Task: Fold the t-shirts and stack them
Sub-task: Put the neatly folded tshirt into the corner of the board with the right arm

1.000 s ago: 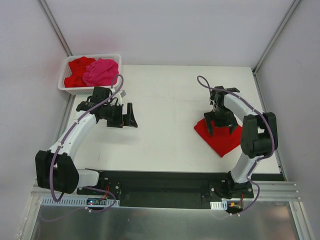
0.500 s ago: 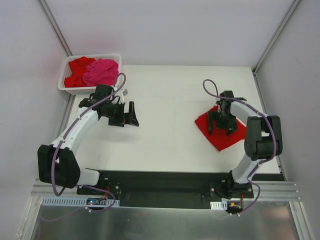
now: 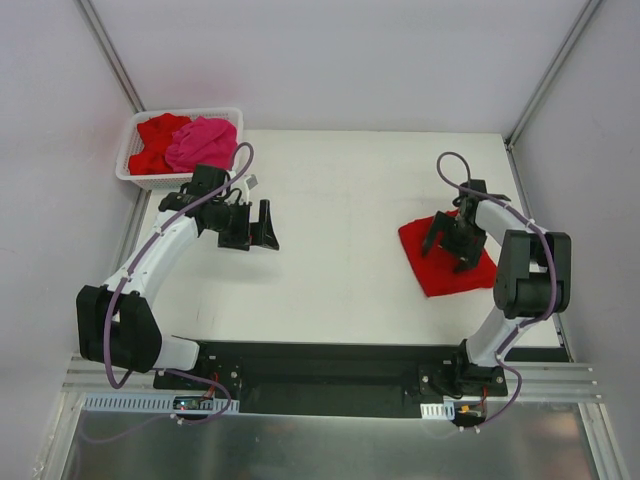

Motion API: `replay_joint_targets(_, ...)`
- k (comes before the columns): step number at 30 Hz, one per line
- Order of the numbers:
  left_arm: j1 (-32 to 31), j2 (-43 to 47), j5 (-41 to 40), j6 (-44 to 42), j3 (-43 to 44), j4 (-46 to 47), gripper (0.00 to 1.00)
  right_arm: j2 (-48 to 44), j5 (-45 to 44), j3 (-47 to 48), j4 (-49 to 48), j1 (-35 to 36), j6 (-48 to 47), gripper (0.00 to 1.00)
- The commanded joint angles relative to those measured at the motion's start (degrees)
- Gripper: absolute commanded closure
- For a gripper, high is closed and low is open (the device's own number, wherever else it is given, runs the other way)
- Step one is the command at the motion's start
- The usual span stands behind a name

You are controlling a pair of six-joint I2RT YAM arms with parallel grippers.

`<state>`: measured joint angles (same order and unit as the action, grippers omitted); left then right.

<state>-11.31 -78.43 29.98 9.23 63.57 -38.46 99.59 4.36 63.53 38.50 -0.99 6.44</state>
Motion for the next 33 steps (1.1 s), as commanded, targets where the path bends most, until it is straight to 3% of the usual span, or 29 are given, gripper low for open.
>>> replay_joint_targets(1, -0.5, 0.2, 0.5, -1.7, 0.9, -0.9, 0.01, 3.0, -1.0, -1.4, 6.8, -1.6, 3.7, 0.0)
replay_joint_targets(13, -0.9, -0.1, 0.5, -1.9, 1.4, -0.7, 0.01, -5.7, -8.3, -8.9, 10.3, -5.3, -2.1, 0.0)
replay_joint_targets(19, -1.3, 0.0, 0.8, -1.7, 1.2, -0.4, 0.01, -9.9, -8.4, -10.9, 10.3, -16.7, -6.1, 0.0)
replay_joint_targets(25, -1.8, 0.7, 0.8, -1.5, 1.2, -0.4, 0.01, -10.3, -9.0, -9.8, 11.4, -22.1, -6.1, 0.0)
replay_joint_targets(29, -1.8, 1.2, 0.6, -1.7, 1.0, -0.4, 0.01, -13.7, -7.3, -10.3, 12.6, -21.7, -6.1, 0.0)
replay_joint_targets(33, -1.8, 1.5, 0.6, -1.6, 0.7, -0.4, 0.01, -19.4, -13.0, -6.8, 17.5, -18.3, -6.1, 0.0)
